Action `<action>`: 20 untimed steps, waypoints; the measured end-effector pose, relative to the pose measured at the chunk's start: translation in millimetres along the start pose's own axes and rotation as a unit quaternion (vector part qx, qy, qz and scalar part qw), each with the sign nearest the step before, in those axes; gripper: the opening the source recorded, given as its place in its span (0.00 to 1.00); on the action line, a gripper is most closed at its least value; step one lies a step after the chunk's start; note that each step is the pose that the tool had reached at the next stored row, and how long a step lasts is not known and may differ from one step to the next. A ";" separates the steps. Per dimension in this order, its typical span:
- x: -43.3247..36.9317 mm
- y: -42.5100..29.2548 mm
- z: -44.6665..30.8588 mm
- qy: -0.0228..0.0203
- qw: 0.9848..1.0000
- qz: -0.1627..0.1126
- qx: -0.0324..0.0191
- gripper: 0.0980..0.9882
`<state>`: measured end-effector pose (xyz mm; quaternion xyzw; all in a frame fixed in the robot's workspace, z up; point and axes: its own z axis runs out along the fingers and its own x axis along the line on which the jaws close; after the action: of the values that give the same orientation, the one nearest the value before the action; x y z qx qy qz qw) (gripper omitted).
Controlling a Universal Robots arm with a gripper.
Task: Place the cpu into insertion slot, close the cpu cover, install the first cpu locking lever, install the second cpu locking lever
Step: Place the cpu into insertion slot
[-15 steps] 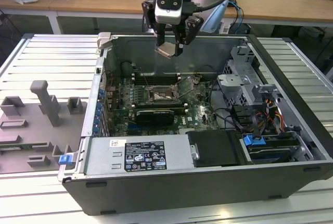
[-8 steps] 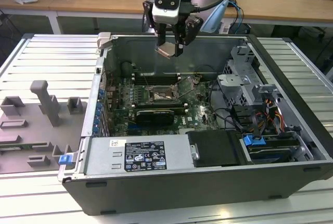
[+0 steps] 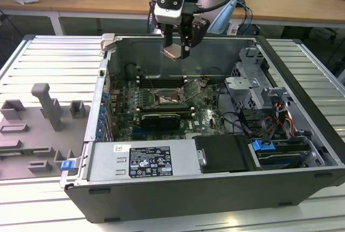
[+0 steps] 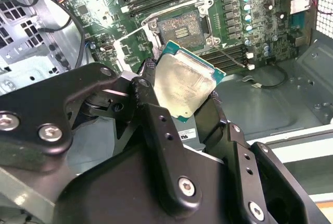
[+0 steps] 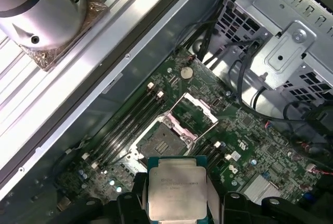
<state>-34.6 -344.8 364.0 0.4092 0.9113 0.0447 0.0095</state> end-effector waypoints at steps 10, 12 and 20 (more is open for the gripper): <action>0.0 0.0 0.0 -0.004 0.999 0.045 -0.001 0.50; 0.0 0.0 0.0 -0.005 0.998 0.057 -0.001 0.50; 0.0 0.0 0.2 -0.009 0.995 0.102 -0.002 0.50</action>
<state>-34.6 -344.8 363.8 0.5007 0.8644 0.0435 0.0140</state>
